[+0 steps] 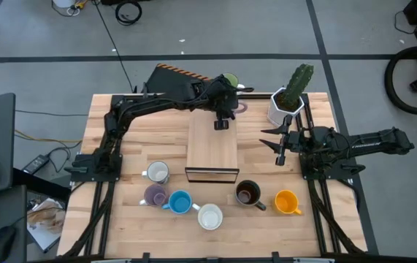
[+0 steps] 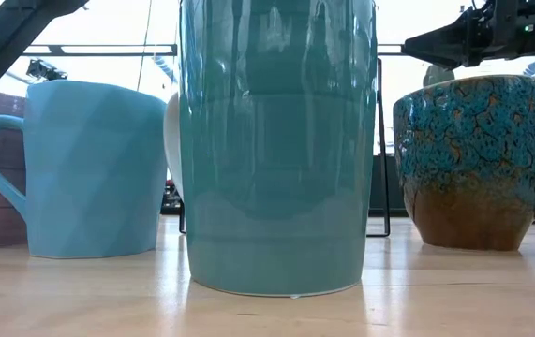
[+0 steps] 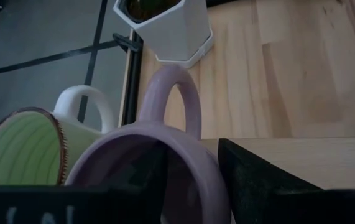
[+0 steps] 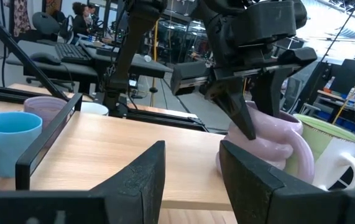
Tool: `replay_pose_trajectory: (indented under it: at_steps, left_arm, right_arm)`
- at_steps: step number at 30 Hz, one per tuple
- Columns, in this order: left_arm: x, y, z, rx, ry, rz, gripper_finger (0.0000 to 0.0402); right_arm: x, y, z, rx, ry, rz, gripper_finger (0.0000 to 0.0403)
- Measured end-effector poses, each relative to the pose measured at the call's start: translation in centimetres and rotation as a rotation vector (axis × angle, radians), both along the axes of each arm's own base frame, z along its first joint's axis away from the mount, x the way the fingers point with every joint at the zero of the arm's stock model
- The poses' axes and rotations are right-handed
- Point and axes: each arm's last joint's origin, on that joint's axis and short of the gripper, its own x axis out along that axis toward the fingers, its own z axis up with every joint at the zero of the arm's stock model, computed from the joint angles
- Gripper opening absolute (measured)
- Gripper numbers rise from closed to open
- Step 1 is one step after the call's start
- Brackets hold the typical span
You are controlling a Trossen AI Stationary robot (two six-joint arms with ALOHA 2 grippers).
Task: Place coffee mugs
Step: Put the top purple mug on the shelf
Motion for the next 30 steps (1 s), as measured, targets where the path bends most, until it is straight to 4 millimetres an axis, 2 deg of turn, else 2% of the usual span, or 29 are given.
replay_pose_trajectory:
  at_steps: [7,17,24,30]
  left_arm:
    - [0.0,-0.2,0.1,0.035,0.009,0.009,0.0153]
    - [0.2,-0.1,0.3,0.052,-0.012,0.015,0.0184]
    - [0.4,-1.1,0.3,0.132,0.020,0.058,0.0186]
    - [0.4,-1.4,0.3,0.133,0.019,0.056,0.0186]
  right_arm:
    - [0.0,0.0,0.0,0.002,0.000,0.000,0.0158]
    - [0.0,0.0,0.0,0.002,0.000,0.000,0.0158]
    - [0.0,0.0,0.0,0.002,0.000,0.000,0.0158]
    - [0.0,0.0,0.0,0.002,0.000,0.000,0.0158]
